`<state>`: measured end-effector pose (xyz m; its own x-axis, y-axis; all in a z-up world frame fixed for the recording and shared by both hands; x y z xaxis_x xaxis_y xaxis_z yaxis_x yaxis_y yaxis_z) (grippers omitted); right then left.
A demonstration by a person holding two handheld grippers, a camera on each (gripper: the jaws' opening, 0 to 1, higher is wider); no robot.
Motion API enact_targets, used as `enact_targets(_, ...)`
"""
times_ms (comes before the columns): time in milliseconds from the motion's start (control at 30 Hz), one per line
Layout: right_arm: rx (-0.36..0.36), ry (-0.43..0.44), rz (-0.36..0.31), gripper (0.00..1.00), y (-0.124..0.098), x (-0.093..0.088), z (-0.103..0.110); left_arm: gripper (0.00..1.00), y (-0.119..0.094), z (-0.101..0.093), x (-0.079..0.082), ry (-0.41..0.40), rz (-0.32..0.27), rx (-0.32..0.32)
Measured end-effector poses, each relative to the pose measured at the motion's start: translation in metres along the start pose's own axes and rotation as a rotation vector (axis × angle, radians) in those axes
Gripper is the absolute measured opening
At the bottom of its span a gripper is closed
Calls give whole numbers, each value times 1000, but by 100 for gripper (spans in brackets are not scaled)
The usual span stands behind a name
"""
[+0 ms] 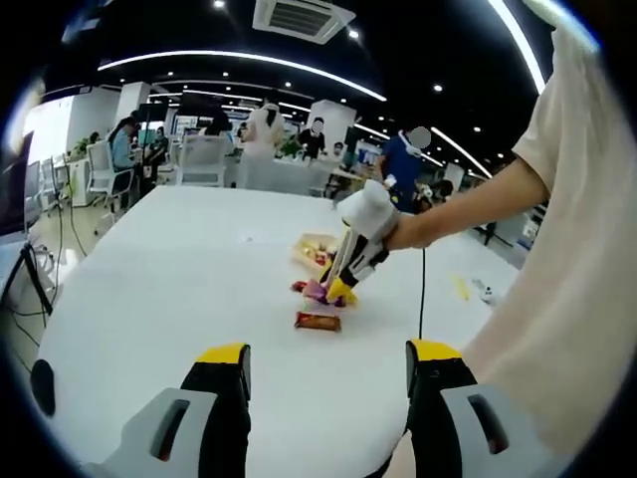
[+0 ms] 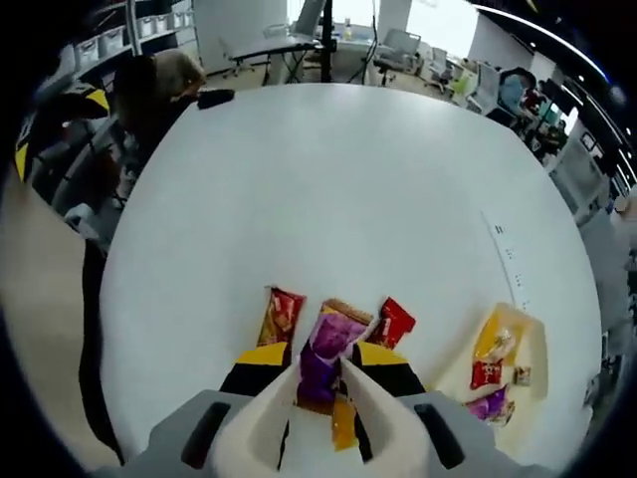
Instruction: Place the target food into the container with the food tongs after gripping and lifting it, then release it inside without dropping or visibly crushing the food.
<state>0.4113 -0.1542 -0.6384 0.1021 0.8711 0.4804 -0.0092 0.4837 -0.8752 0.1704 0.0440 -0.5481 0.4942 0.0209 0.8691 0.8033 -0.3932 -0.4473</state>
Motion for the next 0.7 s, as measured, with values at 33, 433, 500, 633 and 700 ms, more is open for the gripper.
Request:
enact_targets(33, -3, 0, -6, 24, -3, 1, 0, 63, 0, -1, 1, 3, -3, -3)
enact_targets(433, -66, 14, -50, 24, -29, 4, -4, 63, -1, -8, 6, 32, -22, -27)
enact_targets(500, -78, 15, -53, 24, -33, 4, -6, 63, -2, -8, 6, 34, -25, -28)
enact_targets(633, -96, 23, -64, 24, -41, 5, -8, 63, -4, -9, 7, 39, -31, -29)
enact_targets(700, -107, 28, -70, 24, -44, 5, -10, 63, -4, -9, 7, 43, -32, -29)
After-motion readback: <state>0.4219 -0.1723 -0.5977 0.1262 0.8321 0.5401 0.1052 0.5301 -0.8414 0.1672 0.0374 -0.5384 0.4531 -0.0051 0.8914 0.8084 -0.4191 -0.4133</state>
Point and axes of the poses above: the point that each gripper's makers call its tool centre point, and the gripper's own axes: y roughly forward along the fingers, z roughly to its left, x roughly out of its top, the point moved 8 cm from there along -y, roughly backward along the fingers, and after that the axes turned 7 degrees about x, right-handed, at the moved point
